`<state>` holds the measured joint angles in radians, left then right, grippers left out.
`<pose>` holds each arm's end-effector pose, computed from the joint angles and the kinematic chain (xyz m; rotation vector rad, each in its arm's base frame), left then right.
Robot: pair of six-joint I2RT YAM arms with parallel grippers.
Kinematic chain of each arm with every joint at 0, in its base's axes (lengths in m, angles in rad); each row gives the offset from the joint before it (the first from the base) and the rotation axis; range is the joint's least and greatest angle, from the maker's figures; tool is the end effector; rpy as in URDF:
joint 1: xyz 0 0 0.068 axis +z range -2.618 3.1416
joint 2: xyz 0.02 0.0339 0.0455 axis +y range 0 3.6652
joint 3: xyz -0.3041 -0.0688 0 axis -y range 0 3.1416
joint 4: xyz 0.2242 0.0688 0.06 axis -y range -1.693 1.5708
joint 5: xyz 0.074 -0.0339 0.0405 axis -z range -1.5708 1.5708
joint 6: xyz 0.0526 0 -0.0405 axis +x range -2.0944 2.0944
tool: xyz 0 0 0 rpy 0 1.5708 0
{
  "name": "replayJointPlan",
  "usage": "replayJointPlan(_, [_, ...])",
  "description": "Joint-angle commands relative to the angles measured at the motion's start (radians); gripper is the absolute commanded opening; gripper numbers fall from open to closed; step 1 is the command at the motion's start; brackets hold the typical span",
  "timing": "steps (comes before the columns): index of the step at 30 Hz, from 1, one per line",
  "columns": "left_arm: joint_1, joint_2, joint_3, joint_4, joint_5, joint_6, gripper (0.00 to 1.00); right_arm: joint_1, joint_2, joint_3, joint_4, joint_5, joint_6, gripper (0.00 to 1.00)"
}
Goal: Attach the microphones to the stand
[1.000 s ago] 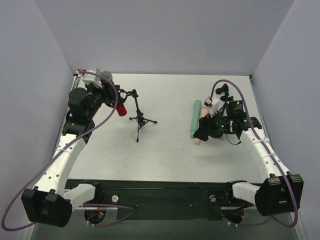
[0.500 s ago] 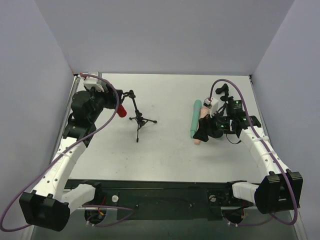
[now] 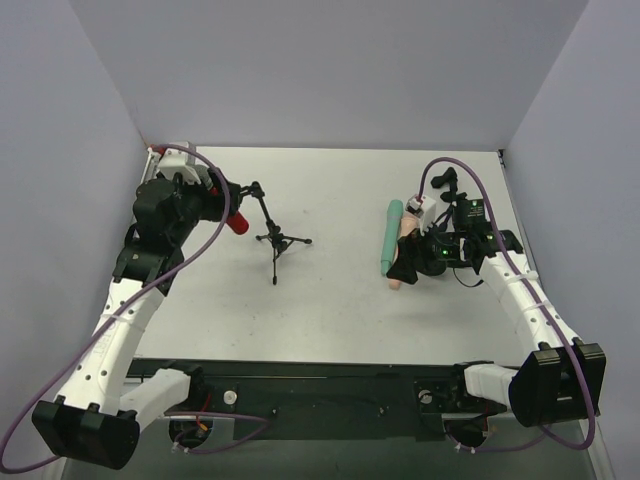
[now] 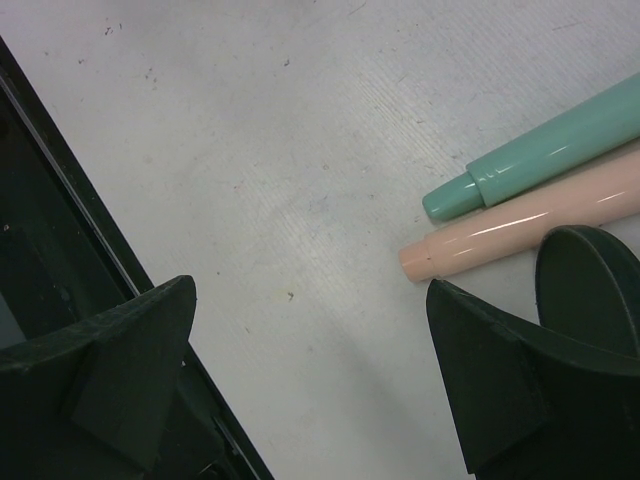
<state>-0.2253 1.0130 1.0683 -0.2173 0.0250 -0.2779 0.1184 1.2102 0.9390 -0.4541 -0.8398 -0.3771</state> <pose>0.1990 -0.0470 0.4234 -0.0274 1.7485 -0.3911 0.2202 0.0656 0.3234 -0.9185 1.9212 0.8032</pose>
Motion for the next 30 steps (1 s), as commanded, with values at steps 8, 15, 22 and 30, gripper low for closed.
replayJointPlan(8, [0.010, 0.024, 0.137, -0.068, -0.108, -0.070, 0.88, 0.001, 0.008, 0.041, -0.040, -0.041, -0.040, 0.93])
replayJointPlan(15, [0.007, -0.053, 0.118, -0.070, -0.174, -0.055, 0.88, 0.001, 0.012, 0.046, -0.049, -0.041, -0.049, 0.93])
replayJointPlan(22, [0.006, -0.247, 0.039, -0.060, -0.048, -0.055, 0.86, 0.003, 0.011, 0.046, -0.051, -0.042, -0.051, 0.93])
replayJointPlan(30, [0.006, -0.260, 0.078, -0.123, -0.025, -0.041, 0.84, 0.006, 0.006, 0.047, -0.055, -0.039, -0.052, 0.93])
